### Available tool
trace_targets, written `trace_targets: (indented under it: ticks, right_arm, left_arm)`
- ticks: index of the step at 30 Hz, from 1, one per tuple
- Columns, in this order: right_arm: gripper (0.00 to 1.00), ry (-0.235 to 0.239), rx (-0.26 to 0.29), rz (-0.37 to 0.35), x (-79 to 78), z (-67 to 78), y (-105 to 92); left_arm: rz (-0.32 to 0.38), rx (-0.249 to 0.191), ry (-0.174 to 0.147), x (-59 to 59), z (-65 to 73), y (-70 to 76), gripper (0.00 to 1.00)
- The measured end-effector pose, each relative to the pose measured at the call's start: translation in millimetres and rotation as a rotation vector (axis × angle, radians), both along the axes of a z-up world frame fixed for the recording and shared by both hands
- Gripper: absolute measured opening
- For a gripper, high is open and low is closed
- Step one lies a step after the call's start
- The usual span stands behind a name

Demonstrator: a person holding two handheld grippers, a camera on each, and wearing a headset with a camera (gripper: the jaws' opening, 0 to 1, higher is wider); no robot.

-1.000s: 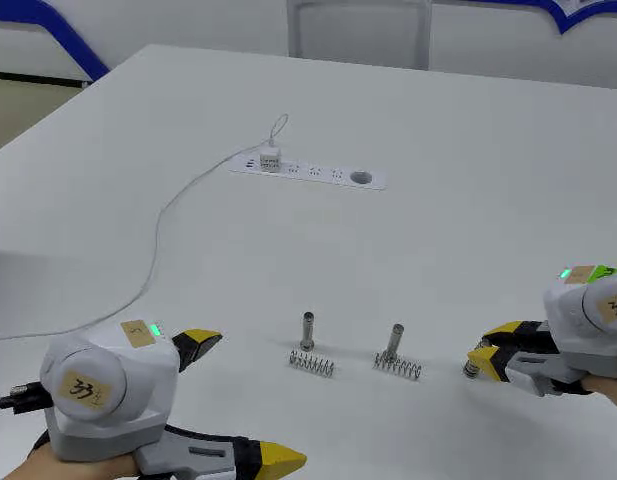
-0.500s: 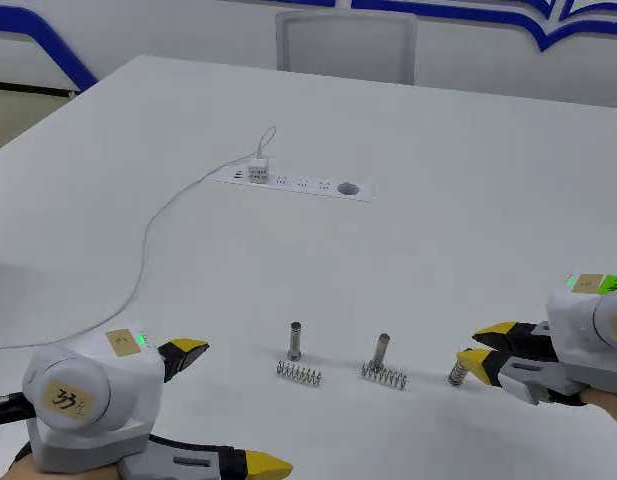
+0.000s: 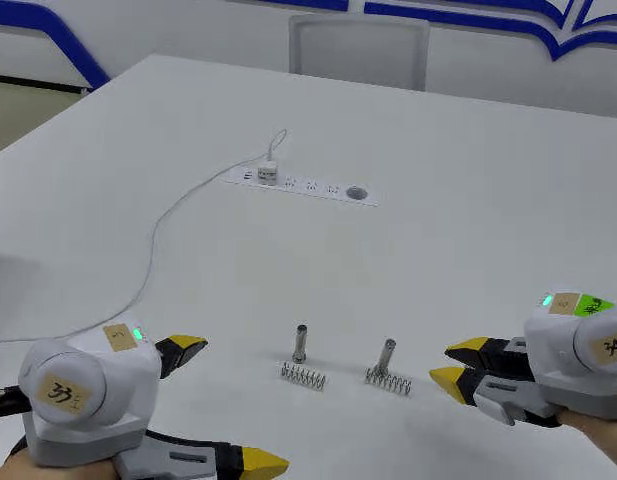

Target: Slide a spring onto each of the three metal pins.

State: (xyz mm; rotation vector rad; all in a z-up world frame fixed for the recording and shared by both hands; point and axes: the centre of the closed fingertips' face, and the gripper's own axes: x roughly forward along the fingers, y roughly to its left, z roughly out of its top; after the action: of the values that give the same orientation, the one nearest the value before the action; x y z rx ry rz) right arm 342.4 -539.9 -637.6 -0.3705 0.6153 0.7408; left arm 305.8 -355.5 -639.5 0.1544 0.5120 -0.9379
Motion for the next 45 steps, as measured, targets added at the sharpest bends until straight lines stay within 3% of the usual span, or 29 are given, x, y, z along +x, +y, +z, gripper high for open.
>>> trace_targets:
  ticks: [13, 16, 21, 29, 38, 41, 45]
  right_arm:
    - [0.18, 0.070, 0.002, 0.033, 2.0, -24.8, 26.0]
    - [0.18, 0.085, -0.026, 0.054, 2.4, -34.7, 30.3]
    - [0.18, 0.090, -0.077, 0.066, 6.8, -48.3, 29.8]
    - [0.18, 0.112, -0.088, 0.074, 9.1, -57.1, 32.1]
    - [0.18, 0.144, -0.086, 0.062, 7.0, -63.1, 28.7]
    - [0.13, 0.177, -0.069, 0.064, 1.1, -67.4, 29.3]
    - [0.12, 0.179, -0.053, 0.056, -0.5, -67.4, 29.7]
  left_arm:
    - [0.041, -0.009, 0.005, 7.7, -0.2, 5.1, 0.98]
    - [0.071, -0.074, -0.006, 13.0, 12.3, 2.7, 0.97]
    - [0.074, -0.058, -0.002, 14.7, 9.0, 5.8, 0.97]
    - [0.095, -0.063, 0.026, 13.4, 3.6, 13.1, 0.96]
    - [0.112, -0.084, 0.018, 17.1, 7.9, 12.5, 0.96]
    - [0.108, -0.087, 0.024, 16.9, 7.5, 10.9, 0.95]
    - [0.109, -0.097, 0.023, 16.8, 9.4, 9.2, 0.95]
